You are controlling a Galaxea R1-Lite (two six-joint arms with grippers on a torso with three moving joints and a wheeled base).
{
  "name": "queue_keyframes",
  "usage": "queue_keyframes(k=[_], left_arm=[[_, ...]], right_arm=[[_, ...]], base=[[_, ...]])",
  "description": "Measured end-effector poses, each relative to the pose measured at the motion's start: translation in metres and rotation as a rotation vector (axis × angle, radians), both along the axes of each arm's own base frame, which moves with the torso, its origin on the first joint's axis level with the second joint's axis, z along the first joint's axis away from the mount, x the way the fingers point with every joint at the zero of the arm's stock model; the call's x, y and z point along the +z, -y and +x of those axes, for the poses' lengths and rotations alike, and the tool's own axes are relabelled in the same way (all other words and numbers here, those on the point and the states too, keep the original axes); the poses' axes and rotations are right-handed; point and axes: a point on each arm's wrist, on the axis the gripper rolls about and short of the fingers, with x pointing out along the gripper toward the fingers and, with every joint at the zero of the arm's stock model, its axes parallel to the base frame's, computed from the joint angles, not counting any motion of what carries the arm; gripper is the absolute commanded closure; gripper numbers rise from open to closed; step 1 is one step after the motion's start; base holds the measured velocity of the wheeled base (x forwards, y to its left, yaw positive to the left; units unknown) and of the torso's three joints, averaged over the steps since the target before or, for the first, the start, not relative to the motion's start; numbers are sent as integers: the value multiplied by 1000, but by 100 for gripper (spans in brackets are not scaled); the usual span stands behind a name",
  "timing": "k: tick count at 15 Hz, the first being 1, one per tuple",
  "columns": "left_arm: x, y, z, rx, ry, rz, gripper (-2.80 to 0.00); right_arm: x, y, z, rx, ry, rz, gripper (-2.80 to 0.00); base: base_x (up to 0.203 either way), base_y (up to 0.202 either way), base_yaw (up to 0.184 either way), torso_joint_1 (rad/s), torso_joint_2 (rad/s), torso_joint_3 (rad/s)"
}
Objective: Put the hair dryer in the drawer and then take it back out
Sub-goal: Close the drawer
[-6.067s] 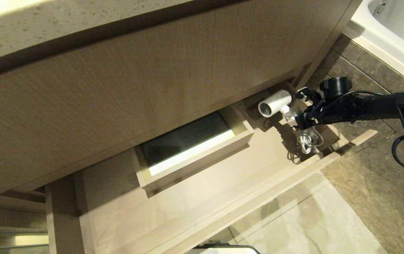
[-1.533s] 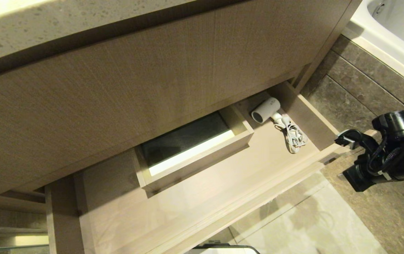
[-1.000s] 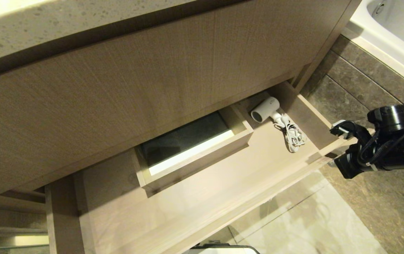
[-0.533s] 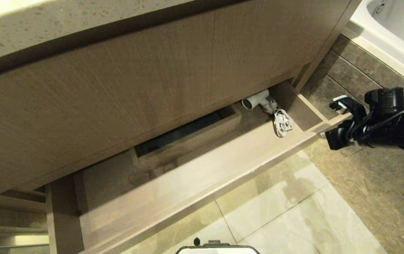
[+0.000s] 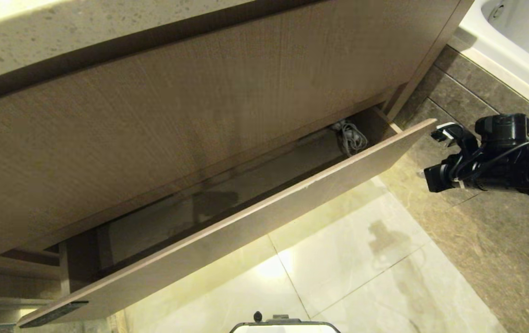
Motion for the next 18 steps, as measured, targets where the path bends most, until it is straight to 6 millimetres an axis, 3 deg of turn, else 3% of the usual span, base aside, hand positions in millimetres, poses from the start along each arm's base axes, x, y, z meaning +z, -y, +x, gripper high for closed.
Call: queue_keyframes(k=[9,14,18], left_arm=[[0,0,0,0,0,0,0],[0,0,0,0,0,0,0],[0,0,0,0,0,0,0]], right_arm=[[2,2,-14,-1,-47,0,0],[9,5,28,0,28,2,0],[1,8,62,1,81,-2,0]], base=[[0,0,0,0,0,0],[0,0,0,0,0,0],[0,0,0,0,0,0]])
